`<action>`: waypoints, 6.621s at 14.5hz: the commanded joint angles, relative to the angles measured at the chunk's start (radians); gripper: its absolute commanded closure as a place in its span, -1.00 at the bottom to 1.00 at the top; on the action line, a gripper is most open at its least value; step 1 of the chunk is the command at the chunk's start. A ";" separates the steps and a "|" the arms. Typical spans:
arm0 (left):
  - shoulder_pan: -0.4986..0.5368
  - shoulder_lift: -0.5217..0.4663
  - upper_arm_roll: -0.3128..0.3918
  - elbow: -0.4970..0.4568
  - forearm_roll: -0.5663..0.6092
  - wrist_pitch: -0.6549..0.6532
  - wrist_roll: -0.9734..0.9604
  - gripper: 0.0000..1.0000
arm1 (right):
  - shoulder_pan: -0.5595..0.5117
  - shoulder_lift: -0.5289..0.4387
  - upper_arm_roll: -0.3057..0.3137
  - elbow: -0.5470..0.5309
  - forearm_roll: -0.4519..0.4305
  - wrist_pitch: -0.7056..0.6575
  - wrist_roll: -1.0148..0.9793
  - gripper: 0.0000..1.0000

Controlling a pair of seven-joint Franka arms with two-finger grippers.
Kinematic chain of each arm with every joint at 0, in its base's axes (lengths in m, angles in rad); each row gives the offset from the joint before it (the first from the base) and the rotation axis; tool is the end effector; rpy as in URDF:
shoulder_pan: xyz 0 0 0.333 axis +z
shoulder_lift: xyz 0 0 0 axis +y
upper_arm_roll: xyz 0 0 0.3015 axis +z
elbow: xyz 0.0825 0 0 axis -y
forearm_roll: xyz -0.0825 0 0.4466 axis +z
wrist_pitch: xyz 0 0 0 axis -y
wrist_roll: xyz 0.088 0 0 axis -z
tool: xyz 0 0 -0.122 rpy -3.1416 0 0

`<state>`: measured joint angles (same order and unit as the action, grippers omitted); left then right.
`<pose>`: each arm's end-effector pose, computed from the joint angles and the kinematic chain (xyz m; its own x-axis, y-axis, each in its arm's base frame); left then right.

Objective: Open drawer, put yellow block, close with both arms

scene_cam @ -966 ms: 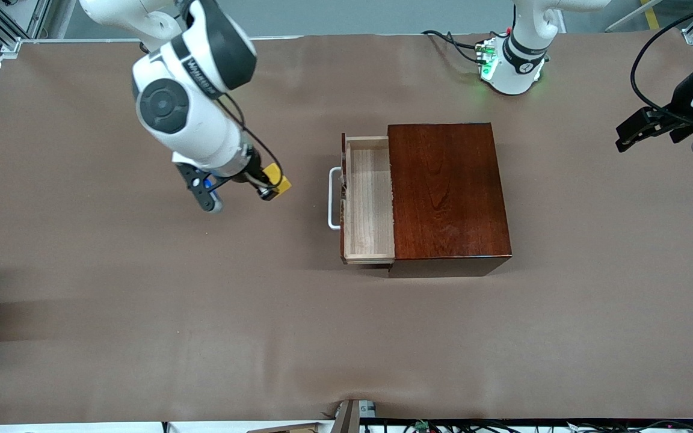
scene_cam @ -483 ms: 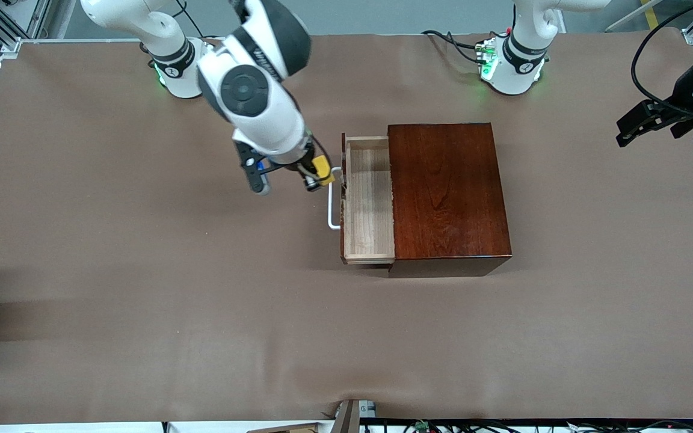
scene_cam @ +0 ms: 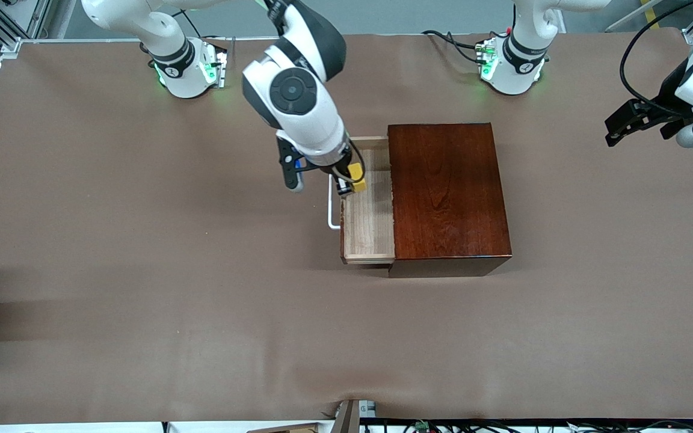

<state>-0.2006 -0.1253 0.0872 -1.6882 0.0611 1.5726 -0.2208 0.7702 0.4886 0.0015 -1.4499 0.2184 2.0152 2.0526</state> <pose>0.5768 -0.0556 0.6072 0.9941 0.1062 0.0200 0.1071 -0.9931 -0.0469 0.5328 0.5400 0.3637 0.1935 -0.9582 -0.2108 -0.9781 -0.2052 0.0346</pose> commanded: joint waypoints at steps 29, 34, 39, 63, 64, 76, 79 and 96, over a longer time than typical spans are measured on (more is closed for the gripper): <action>-0.003 0.091 -0.257 0.014 -0.018 -0.014 -0.316 -1.00 | -0.110 0.039 -0.020 0.175 0.009 -0.130 -0.026 -1.00; -0.008 0.249 -0.418 0.135 -0.012 -0.008 -0.625 -1.00 | -0.215 -0.011 -0.020 0.210 0.012 -0.304 -0.251 -1.00; -0.161 0.455 -0.460 0.296 -0.004 0.085 -0.944 -1.00 | -0.317 -0.073 -0.020 0.212 0.015 -0.369 -0.457 -1.00; -0.747 0.989 -0.058 0.536 0.068 0.670 -1.905 -1.00 | -0.743 -0.324 -0.021 0.201 -0.045 -0.780 -1.644 -1.00; -0.743 0.989 -0.060 0.536 0.066 0.655 -1.908 -1.00 | -0.746 -0.335 -0.021 0.191 -0.075 -0.783 -1.731 -1.00; -0.706 0.977 -0.035 0.535 0.020 0.472 -1.907 -1.00 | -0.806 -0.568 -0.012 -0.136 -0.230 -0.639 -2.238 -1.00; -0.701 0.963 -0.015 0.535 0.025 0.399 -1.901 -1.00 | -0.815 -0.607 -0.018 -0.204 -0.237 -0.596 -2.266 -1.00; -0.683 0.958 0.002 0.502 0.045 0.181 -1.910 -1.00 | -0.816 -0.542 -0.015 -0.086 -0.232 -0.585 -2.274 -1.00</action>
<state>-0.8895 0.8411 0.0851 -1.1707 0.0862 1.7908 -2.1239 -0.0331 -0.0675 -0.0236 -1.5614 -0.0009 1.4405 -0.2084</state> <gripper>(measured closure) 0.000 0.000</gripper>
